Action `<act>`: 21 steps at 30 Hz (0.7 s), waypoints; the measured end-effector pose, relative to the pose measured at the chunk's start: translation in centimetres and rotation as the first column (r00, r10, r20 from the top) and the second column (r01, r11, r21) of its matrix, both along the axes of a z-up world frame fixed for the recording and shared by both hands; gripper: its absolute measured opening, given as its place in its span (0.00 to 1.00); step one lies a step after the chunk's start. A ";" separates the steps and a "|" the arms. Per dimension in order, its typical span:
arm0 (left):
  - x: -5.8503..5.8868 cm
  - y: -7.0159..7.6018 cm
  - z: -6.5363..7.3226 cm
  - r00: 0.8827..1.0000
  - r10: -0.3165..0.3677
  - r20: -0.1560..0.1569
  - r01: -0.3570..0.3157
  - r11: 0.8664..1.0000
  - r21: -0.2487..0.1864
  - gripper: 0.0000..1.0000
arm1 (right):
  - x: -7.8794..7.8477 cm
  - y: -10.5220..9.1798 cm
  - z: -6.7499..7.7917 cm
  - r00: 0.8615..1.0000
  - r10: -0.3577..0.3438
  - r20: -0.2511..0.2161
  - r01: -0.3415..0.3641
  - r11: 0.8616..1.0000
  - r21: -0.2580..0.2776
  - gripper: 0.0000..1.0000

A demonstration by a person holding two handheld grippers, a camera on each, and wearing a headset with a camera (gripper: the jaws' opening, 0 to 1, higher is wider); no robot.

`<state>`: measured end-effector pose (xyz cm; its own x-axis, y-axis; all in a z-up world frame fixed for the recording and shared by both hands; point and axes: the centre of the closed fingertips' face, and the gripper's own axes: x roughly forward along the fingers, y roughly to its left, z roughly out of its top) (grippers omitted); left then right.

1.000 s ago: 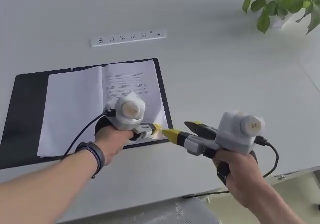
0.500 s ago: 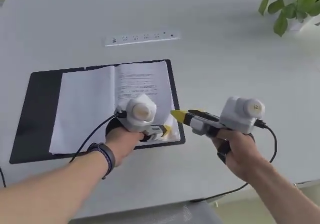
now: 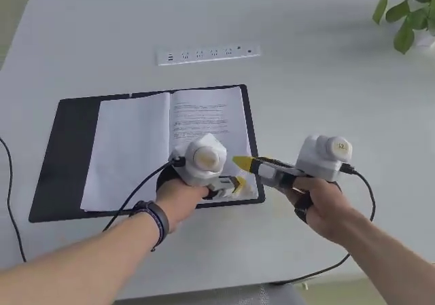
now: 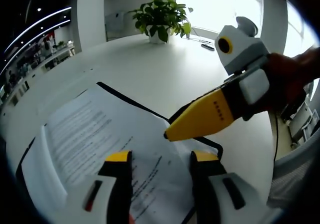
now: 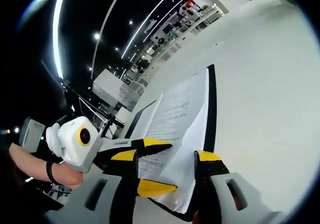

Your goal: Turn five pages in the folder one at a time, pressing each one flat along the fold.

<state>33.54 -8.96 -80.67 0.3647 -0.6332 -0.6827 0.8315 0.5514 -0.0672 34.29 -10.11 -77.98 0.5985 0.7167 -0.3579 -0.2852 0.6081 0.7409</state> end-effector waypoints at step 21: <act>0.0 -0.1 0.1 1.000 0.001 -0.011 -0.001 1.000 -0.002 0.47 | 0.1 0.4 -0.3 1.000 0.012 0.000 -0.012 0.999 0.051 0.30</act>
<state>33.57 -9.05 -80.62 0.3579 -0.6342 -0.6854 0.8301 0.5522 -0.0776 34.36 -9.67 -78.24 0.5900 0.7410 -0.3207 -0.2919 0.5661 0.7709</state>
